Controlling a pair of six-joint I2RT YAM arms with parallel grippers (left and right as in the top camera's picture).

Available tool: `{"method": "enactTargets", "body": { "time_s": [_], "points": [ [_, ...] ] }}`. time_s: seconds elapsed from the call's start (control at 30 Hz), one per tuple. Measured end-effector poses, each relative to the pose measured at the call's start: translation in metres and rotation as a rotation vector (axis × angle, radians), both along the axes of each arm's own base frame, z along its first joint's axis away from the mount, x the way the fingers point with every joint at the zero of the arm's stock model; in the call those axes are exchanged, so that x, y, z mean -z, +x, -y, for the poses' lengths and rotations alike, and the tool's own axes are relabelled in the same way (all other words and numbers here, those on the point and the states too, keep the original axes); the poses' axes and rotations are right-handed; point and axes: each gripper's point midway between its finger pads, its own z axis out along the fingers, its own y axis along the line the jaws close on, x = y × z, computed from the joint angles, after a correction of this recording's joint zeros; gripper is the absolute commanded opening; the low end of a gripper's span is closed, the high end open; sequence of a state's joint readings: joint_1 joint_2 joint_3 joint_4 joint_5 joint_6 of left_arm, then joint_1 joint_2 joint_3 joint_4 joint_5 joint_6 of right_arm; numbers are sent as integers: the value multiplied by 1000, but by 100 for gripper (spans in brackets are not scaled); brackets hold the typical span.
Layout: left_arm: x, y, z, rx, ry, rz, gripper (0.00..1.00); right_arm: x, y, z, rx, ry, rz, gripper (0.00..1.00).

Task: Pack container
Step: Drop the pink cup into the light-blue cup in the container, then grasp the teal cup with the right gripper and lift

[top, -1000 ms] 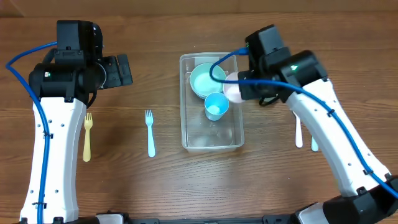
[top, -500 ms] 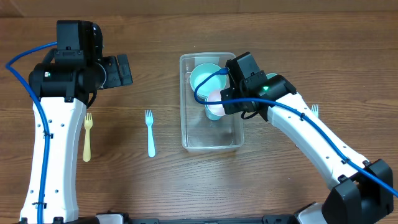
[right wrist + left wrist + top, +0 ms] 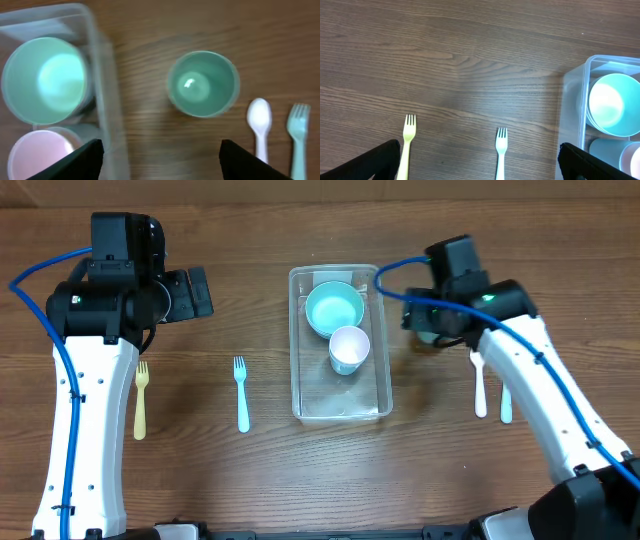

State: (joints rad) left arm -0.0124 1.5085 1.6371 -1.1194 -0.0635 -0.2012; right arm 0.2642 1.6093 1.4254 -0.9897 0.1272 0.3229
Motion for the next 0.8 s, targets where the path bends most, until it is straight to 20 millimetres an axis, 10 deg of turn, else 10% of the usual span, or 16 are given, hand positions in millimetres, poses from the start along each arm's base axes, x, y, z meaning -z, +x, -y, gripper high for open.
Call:
{"method": "enactTargets", "body": {
  "time_s": [0.1, 0.33, 0.53, 0.8],
  "points": [
    [0, 0, 0, 0, 0, 0, 100, 14, 7, 48, 136, 2, -6, 76],
    [0, 0, 0, 0, 0, 0, 100, 92, 24, 61, 205, 29, -109, 73],
    [0, 0, 0, 0, 0, 0, 100, 105, 28, 74, 262, 85, -131, 23],
    [0, 0, 0, 0, 0, 0, 100, 106, 26, 71, 257, 102, -141, 4]
  ]
}}
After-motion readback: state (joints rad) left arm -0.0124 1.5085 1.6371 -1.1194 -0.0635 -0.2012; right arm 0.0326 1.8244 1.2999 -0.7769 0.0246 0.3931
